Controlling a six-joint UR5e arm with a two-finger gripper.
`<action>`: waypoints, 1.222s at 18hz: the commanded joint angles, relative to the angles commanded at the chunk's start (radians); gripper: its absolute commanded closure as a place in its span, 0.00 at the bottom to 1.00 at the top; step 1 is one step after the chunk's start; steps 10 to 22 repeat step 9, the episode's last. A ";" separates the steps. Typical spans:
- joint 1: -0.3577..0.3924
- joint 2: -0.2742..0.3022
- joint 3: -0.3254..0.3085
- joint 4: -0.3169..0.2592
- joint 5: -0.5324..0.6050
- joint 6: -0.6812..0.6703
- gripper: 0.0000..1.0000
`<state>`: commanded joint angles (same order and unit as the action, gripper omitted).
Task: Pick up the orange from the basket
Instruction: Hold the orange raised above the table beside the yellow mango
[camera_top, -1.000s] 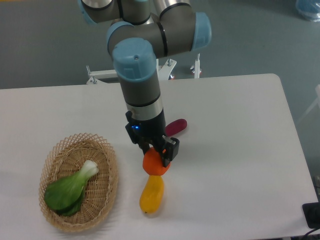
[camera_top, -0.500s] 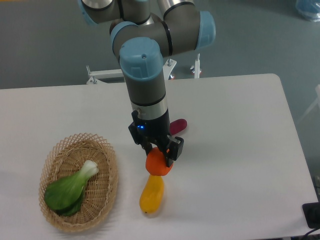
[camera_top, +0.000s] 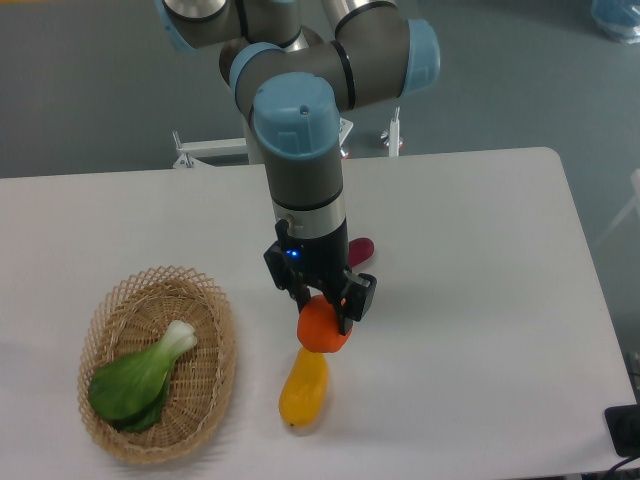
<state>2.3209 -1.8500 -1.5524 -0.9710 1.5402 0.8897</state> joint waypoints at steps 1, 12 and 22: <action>0.002 -0.002 0.000 0.002 -0.008 0.000 0.45; 0.005 0.011 -0.011 0.002 -0.011 0.008 0.45; 0.005 0.011 -0.011 0.002 -0.011 0.008 0.45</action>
